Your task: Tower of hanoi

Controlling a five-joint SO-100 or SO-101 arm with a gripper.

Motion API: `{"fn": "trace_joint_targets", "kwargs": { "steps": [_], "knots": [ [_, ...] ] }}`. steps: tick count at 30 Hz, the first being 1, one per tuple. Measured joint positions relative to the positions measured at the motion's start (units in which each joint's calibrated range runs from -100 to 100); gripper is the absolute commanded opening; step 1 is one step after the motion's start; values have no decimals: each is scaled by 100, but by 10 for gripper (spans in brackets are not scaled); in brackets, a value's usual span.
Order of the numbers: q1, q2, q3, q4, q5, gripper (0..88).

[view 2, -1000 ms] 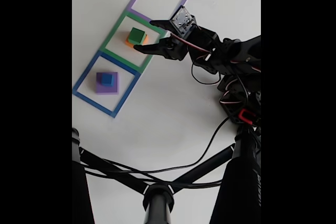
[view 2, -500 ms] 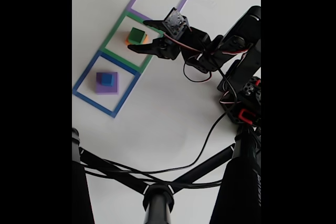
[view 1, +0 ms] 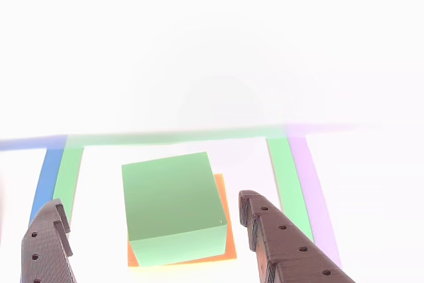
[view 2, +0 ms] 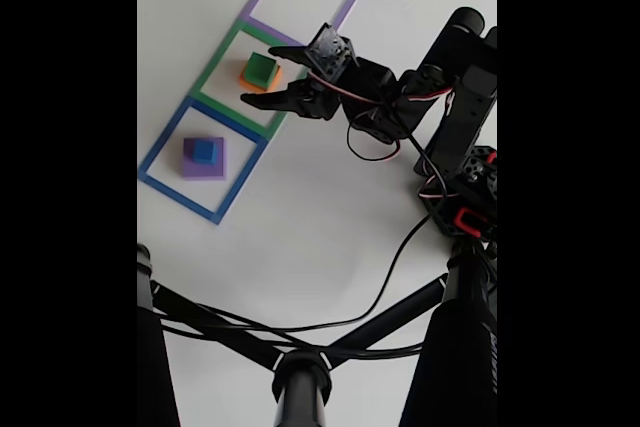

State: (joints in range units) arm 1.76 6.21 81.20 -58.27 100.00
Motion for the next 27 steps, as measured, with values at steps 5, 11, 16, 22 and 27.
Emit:
{"fn": "trace_joint_targets", "kwargs": {
  "steps": [5,11,16,22,27],
  "knots": [
    [0,144,-70,-8,0,273],
    [0,236,-113,-104,0,207],
    [-49,236,-122,-104,0,137],
    [-49,236,-122,-104,0,75],
    [-49,236,-139,-104,0,63]
  ]
}}
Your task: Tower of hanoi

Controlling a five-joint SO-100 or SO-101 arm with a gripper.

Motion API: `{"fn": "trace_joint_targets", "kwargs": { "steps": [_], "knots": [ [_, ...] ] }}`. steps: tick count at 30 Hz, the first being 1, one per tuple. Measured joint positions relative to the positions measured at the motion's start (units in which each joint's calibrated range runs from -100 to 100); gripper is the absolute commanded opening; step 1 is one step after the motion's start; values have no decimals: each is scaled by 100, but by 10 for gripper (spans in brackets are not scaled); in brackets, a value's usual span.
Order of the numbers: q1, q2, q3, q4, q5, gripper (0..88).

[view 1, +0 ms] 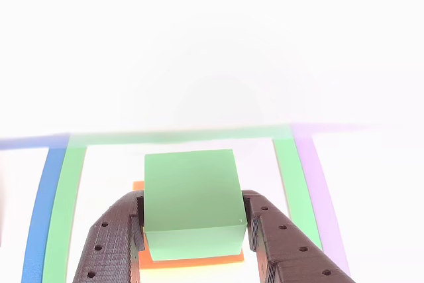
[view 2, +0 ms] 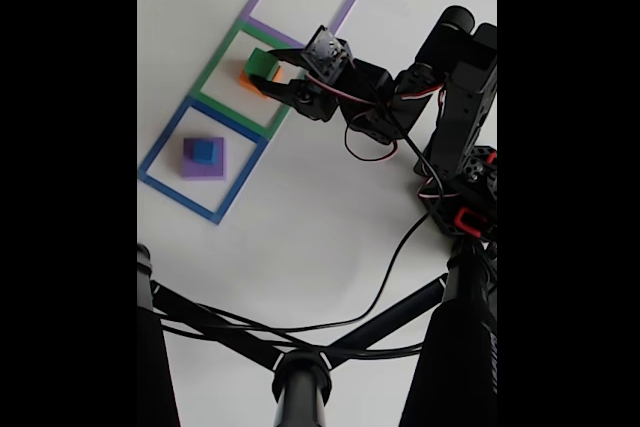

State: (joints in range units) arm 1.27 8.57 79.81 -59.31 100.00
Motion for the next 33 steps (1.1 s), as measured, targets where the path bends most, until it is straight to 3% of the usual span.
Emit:
{"fn": "trace_joint_targets", "kwargs": {
  "steps": [8,16,25,33],
  "knots": [
    [0,-253,0,177,0,57],
    [-123,-2085,0,2063,0,55],
    [-123,-4618,-1323,6212,0,35],
    [-123,-4989,-5326,11244,0,49]
  ]
}}
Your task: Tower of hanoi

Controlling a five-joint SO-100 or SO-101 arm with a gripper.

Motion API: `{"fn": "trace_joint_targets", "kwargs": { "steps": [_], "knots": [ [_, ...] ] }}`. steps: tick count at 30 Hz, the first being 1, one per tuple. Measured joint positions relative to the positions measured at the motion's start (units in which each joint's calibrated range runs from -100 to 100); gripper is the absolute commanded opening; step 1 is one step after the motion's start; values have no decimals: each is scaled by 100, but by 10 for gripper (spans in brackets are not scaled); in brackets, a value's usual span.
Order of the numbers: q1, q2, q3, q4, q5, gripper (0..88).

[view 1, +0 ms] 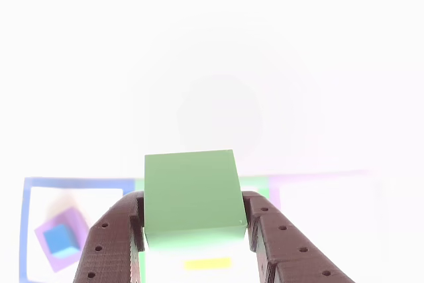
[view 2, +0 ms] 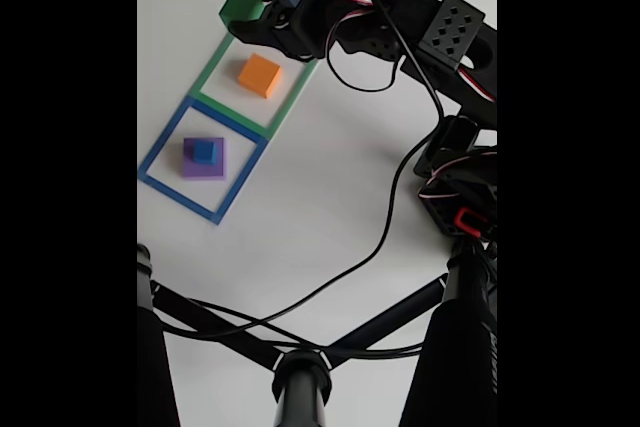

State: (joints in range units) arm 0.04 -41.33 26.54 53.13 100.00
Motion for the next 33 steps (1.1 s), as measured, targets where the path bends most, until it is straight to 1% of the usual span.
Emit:
{"fn": "trace_joint_targets", "kwargs": {
  "steps": [2,5,7,10,16,27,30,33],
  "knots": [
    [0,68,-1097,1019,0,46],
    [57,287,-2533,2263,0,44],
    [237,439,-3307,2857,0,43],
    [491,566,-4047,3379,0,43],
    [1072,591,-4308,3652,0,42],
    [2038,591,-4308,3796,0,42],
    [2284,566,-4056,3780,0,43],
    [2472,355,-3255,3323,0,45]
  ]
}}
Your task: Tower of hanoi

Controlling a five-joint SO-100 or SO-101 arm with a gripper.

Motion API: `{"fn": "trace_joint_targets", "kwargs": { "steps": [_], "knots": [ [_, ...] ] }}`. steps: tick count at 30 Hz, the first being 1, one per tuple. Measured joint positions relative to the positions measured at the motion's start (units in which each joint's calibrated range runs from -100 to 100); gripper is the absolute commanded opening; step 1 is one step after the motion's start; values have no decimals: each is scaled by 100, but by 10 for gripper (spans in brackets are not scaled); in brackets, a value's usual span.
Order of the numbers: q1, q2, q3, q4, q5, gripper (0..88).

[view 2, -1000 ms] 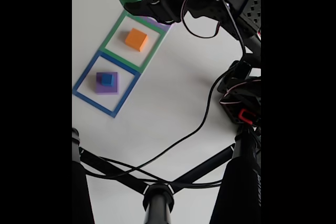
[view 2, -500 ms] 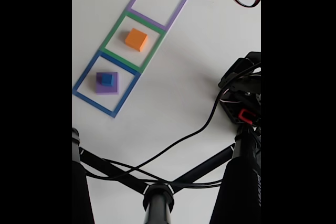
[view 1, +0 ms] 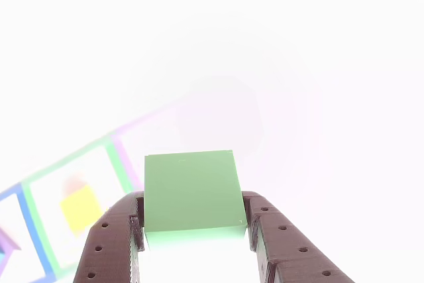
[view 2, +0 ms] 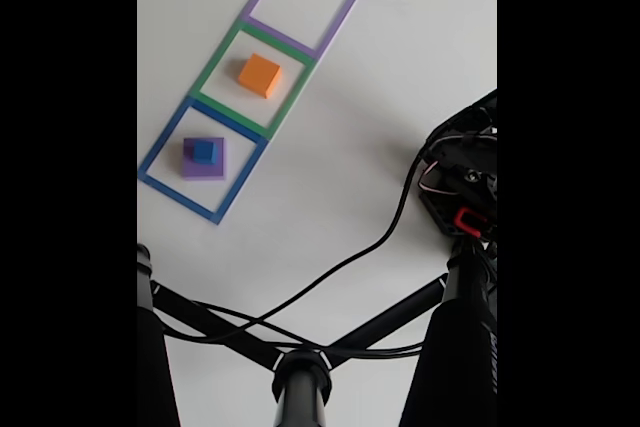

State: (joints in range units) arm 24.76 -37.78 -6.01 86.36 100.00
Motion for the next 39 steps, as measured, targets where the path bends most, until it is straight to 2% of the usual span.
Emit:
{"fn": "trace_joint_targets", "kwargs": {
  "steps": [9,16,19,27,33,39],
  "knots": [
    [565,-861,3960,-3146,0,46],
    [598,-110,7102,-7311,0,47],
    [549,532,7485,-8684,0,47],
    [221,2372,7702,-11316,0,49],
    [65,3681,7694,-12737,0,53],
    [-57,4534,7641,-13636,0,55]
  ]
}}
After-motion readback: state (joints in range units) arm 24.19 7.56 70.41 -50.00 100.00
